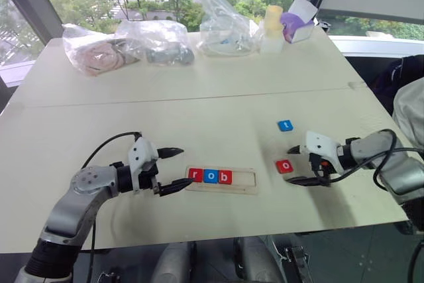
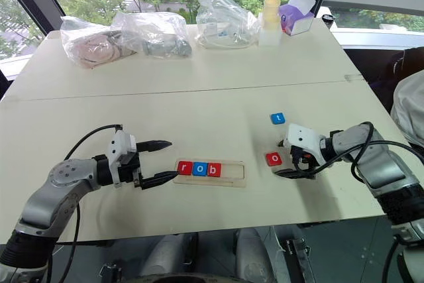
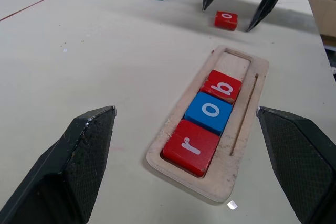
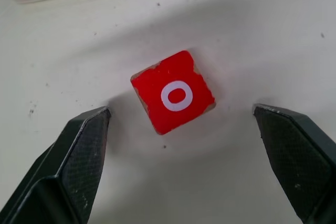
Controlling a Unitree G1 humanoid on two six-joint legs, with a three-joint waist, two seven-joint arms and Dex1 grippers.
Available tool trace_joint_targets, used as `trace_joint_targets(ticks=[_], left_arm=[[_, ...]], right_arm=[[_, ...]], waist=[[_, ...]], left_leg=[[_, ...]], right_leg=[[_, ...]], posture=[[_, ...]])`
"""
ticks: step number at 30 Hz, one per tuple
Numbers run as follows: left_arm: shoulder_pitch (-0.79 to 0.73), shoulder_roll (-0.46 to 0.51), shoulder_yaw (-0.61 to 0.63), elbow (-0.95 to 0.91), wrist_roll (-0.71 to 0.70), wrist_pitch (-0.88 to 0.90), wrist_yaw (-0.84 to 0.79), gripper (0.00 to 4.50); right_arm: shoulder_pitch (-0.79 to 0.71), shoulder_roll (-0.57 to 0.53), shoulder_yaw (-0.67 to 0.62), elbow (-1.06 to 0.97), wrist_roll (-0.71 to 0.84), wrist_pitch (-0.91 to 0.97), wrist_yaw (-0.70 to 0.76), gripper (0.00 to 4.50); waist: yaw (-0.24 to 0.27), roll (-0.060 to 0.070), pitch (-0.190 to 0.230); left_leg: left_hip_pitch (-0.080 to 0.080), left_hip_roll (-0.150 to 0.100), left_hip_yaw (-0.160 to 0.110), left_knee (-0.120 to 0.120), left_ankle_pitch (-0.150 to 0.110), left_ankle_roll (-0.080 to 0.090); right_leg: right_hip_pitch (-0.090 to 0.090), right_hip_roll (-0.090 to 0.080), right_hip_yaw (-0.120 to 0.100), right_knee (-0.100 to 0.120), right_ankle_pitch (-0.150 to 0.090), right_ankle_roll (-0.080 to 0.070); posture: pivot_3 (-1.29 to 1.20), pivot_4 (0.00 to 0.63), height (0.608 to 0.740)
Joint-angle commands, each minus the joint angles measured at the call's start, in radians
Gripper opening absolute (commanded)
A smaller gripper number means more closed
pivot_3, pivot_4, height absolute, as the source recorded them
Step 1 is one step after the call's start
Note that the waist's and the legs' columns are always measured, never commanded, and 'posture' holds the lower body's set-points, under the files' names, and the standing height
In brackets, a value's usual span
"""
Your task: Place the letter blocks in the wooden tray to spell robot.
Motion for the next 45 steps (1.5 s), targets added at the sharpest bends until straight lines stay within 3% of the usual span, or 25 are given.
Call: trace_joint_targets(ticks=[1, 3, 8, 13, 19, 23, 45], left_arm=[[0.003, 0.01, 0.018, -0.032, -0.008, -0.003, 0.006, 4.5], [0.005, 0.011, 0.021, -0.032, -0.01, -0.002, 0.007, 4.5], [0.0, 0.007, 0.015, -0.022, -0.004, -0.008, 0.011, 4.5], [0.004, -0.002, 0.007, 0.009, 0.011, -0.036, 0.005, 4.5], [0.013, 0.002, 0.015, 0.008, 0.008, -0.043, -0.004, 4.5], [0.026, 0.004, 0.018, 0.018, 0.01, -0.058, -0.014, 4.5], [0.04, 0.001, 0.016, 0.003, 0.01, -0.061, 0.001, 4.5]], right_arm=[[-0.023, 0.035, 0.025, 0.077, -0.048, -0.079, 0.03, 4.21], [-0.033, 0.047, 0.027, 0.108, -0.062, -0.106, 0.042, 3.6], [-0.028, 0.064, 0.016, 0.105, -0.056, -0.134, 0.065, 1.17], [-0.026, 0.079, -0.015, -0.027, -0.021, -0.048, 0.041, 1.12], [-0.035, 0.121, -0.026, -0.336, 0.105, 0.263, 0.005, 1.12], [-0.032, 0.153, 0.012, -0.44, 0.098, 0.38, -0.052, 1.12], [0.014, 0.166, 0.119, -0.518, 0.031, 0.458, -0.162, 1.12]], waist=[[0.001, 0.0, 0.0], [0.0, 0.0, 0.0], [0.0, -0.001, 0.0], [0.0, 0.0, 0.0], [0.005, 0.001, 0.0], [0.008, 0.001, 0.0], [0.026, 0.001, 0.0]], left_leg=[[0.001, 0.0, 0.0, 0.0, 0.0, 0.0], [0.003, 0.0, -0.001, 0.0, 0.0, 0.0], [0.006, 0.0, -0.002, 0.001, 0.0, 0.0], [0.006, 0.0, -0.002, 0.001, 0.0, 0.0], [0.002, 0.0, -0.002, 0.0, 0.0, 0.0], [0.002, 0.0, -0.002, 0.0, 0.0, -0.001], [0.001, 0.0, -0.002, 0.001, 0.0, -0.001]], right_leg=[[0.002, 0.0, 0.0, 0.0, 0.0, 0.0], [0.004, 0.0, 0.0, 0.0, -0.001, -0.002], [0.007, 0.0, 0.0, 0.0, -0.001, -0.003], [0.007, 0.0, 0.0, 0.0, -0.001, -0.003], [0.002, -0.001, 0.0, 0.0, 0.0, -0.003], [0.002, -0.002, 0.0, 0.0, -0.001, -0.003], [0.002, -0.001, 0.0, -0.001, -0.001, -0.003]], posture=[[0.0, 0.15, 0.74], [0.0, 0.15, 0.74], [0.0, 0.15, 0.74], [0.0, 0.15, 0.74], [0.0, 0.15, 0.74], [0.0, 0.15, 0.74], [0.0, 0.15, 0.74]])
